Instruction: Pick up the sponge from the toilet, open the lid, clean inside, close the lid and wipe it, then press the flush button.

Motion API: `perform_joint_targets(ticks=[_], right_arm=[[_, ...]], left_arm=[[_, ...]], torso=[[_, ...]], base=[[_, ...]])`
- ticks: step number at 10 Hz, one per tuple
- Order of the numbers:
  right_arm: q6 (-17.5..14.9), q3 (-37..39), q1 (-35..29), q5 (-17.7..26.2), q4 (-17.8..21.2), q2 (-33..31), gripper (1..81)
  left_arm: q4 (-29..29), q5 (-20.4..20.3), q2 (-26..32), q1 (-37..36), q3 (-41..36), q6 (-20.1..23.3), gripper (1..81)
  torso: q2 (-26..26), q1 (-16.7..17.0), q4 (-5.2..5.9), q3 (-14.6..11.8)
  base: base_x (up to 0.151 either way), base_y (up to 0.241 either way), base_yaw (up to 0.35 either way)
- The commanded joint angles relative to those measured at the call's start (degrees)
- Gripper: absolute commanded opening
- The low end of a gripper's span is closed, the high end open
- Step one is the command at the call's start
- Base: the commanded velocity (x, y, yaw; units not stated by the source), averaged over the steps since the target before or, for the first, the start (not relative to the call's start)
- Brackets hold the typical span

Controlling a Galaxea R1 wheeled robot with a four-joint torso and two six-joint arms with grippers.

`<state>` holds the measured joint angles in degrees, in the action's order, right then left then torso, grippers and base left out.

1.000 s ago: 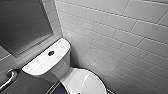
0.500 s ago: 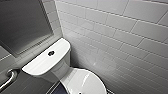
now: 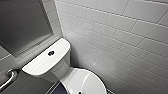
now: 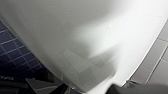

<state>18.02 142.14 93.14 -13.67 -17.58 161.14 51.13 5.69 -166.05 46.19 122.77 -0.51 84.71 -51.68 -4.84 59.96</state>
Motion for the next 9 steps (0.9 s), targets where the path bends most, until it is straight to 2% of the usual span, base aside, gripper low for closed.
perform_joint_targets(ticks=[1,5,7,9], right_arm=[[0.0,-0.3,1.58,4.34,-0.26,-0.7,1.0],[0.09,-0.21,1.57,4.26,-0.18,-0.78,1.0],[0.09,-0.29,1.58,4.26,-0.18,-0.79,1.0],[0.09,-0.3,1.66,4.26,-0.44,-0.79,1.0]], left_arm=[[2.31,-0.07,0.45,-9.84,-4.72,0.69,81.1],[3.98,-0.07,0.88,-10.72,-4.47,0.69,81.1],[4.68,-0.16,2.72,-10.55,-7.26,0.69,81.1],[4.6,-3.93,5.63,-10.28,-13.61,0.78,81.1]], torso=[[0.0,0.0,0.0,0.0],[0.0,0.0,0.0,0.0],[0.0,0.0,0.0,0.0],[0.0,0.0,0.0,0.0]], base=[[0.0,0.0,0.0],[0.0,0.0,0.0],[0.0,0.0,0.0],[0.0,0.0,0.0]])
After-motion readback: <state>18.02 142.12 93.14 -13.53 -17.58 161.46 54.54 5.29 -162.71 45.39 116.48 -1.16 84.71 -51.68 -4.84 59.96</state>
